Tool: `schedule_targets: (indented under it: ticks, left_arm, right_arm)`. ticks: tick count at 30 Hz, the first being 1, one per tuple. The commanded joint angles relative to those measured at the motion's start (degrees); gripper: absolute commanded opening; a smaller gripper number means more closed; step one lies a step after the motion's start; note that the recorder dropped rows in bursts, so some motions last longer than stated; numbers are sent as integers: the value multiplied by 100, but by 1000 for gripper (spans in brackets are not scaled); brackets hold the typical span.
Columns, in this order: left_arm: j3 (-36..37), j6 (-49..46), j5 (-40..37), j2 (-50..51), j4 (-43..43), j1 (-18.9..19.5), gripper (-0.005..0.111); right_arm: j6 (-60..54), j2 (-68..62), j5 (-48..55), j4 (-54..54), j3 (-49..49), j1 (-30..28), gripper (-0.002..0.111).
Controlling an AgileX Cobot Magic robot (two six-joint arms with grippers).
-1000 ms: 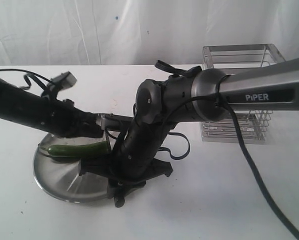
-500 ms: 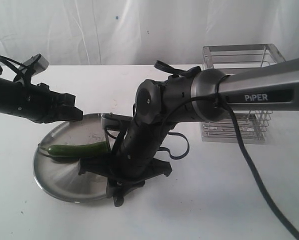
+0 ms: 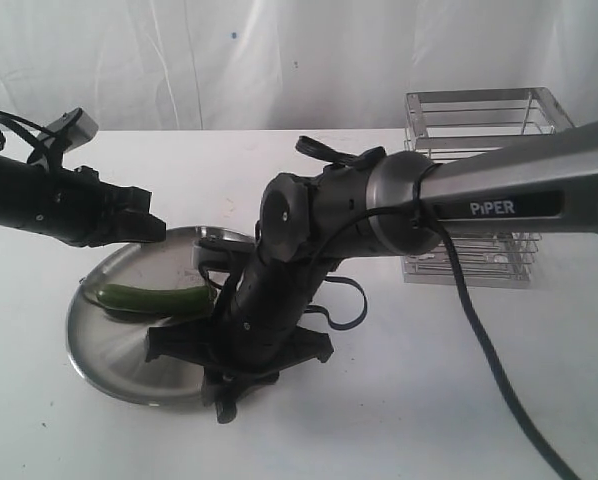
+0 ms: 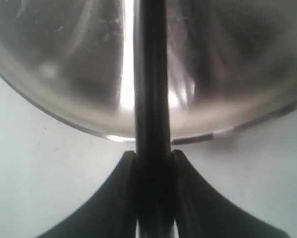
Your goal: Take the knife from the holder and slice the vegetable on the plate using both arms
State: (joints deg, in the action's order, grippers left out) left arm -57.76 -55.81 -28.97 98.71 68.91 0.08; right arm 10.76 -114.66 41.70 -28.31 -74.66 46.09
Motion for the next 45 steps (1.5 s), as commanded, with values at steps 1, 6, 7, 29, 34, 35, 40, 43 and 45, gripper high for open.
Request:
schedule_targets:
  ticks: [1,6,7,29,34,35,40,43,45]
  left_arm:
    - [4,35,-121,-38,-5,-14,0]
    - [4,35,-144,-38,-5,-14,0]
    - [4,25,-143,-38,-5,-14,0]
    - [4,-74,-224,-38,-5,-14,0]
    - [4,-74,-248,-38,-5,-14,0]
    - [4,-74,-248,-38,-5,-14,0]
    - [4,-74,-388,-7,-5,-21,0]
    - [165,-284,-462,212,445,-85,0]
    - [248,-706,-719,405,1117,-89,0]
  right_arm:
    - [-109,36,-111,-9,-10,32,0]
    - [-109,12,-152,-9,-10,32,0]
    - [-63,12,-196,-9,-10,32,0]
    - [495,12,-222,438,-10,122,0]
    - [495,12,-234,451,-10,120,0]
    - [495,12,-234,451,-10,120,0]
    - [495,-35,-222,429,-10,120,0]
    - [495,-35,-233,371,-10,120,0]
    - [495,-38,-223,370,-10,120,0]
